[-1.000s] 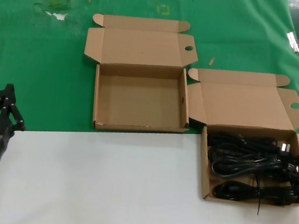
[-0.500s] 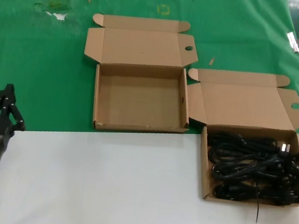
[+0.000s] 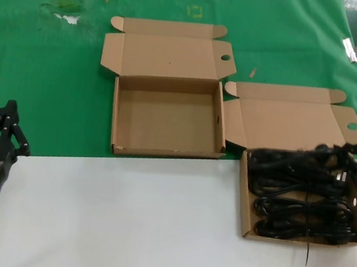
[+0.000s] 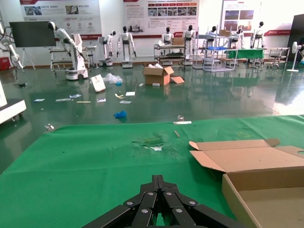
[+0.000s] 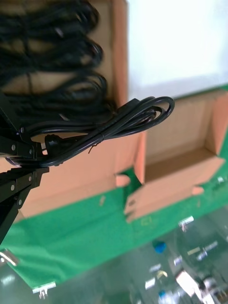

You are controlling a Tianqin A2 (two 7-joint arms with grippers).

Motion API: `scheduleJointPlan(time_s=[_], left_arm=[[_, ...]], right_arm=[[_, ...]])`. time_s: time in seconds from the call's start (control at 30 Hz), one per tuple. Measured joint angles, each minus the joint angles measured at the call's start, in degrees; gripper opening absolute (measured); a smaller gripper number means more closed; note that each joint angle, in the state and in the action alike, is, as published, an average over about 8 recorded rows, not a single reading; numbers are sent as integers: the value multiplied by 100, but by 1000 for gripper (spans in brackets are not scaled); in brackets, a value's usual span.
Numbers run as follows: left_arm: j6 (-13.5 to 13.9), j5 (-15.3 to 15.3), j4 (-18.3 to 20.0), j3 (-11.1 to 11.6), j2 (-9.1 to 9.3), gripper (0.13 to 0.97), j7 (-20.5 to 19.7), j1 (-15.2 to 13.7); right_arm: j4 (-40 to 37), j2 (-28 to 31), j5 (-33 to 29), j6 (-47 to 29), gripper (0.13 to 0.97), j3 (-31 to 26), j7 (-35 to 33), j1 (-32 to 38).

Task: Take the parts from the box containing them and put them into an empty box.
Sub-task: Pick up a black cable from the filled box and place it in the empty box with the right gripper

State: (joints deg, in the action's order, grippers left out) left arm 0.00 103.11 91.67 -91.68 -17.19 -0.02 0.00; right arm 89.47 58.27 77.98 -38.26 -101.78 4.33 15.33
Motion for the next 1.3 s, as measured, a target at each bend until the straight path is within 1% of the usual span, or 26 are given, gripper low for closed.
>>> scheduleJointPlan(time_s=[0.13, 0.3, 0.43, 0.6, 0.77, 0.93, 1.1, 1.3], left_arm=[[0, 0, 0, 0, 0, 140, 0, 0], [0, 0, 0, 0, 0, 140, 0, 0], [0, 0, 0, 0, 0, 140, 0, 0], [0, 0, 0, 0, 0, 140, 0, 0], [0, 0, 0, 0, 0, 140, 0, 0], [0, 0, 0, 0, 0, 140, 0, 0], [0, 0, 0, 0, 0, 140, 0, 0], [0, 0, 0, 0, 0, 140, 0, 0]], right_arm=[[95, -256, -301, 76, 152, -20, 268, 188], [139, -765, -809, 146, 152, -136, 547, 447], [67, -1284, -1260, 184, 152, -280, 682, 675], [-211, -2084, -1872, 262, 152, -476, 761, 1016], [-720, -2880, -2390, 414, 152, -636, 722, 1361], [-1401, -3535, -2685, 659, 152, -770, 524, 1653], [-2099, -4020, -2754, 999, 152, -877, 196, 1860], [-2838, -4432, -2656, 1439, 152, -991, -272, 2043]])
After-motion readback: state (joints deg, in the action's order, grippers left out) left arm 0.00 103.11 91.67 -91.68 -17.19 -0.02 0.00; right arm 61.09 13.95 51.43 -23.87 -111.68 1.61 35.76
